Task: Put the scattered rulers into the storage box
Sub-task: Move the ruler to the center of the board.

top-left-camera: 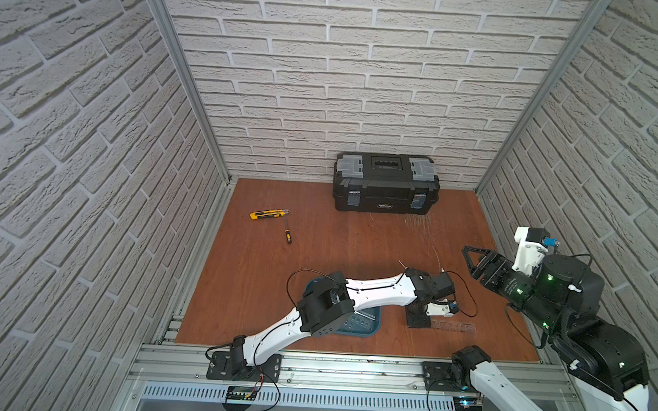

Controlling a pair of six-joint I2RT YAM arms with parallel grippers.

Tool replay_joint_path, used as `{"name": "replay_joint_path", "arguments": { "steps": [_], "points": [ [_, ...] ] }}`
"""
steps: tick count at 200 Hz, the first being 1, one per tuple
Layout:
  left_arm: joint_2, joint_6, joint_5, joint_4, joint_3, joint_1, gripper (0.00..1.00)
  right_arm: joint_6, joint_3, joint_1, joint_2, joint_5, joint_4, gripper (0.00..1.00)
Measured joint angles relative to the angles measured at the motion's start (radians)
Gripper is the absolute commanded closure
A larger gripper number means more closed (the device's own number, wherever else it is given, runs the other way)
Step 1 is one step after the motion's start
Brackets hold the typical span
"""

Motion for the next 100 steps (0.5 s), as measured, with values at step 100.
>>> {"name": "replay_joint_path", "arguments": {
  "steps": [100],
  "points": [
    [0.029, 0.046, -0.047, -0.056, 0.052, -0.026, 0.48, -0.001, 0.025, 0.0, -0.012, 0.01, -0.01, 0.33]
  ]
}}
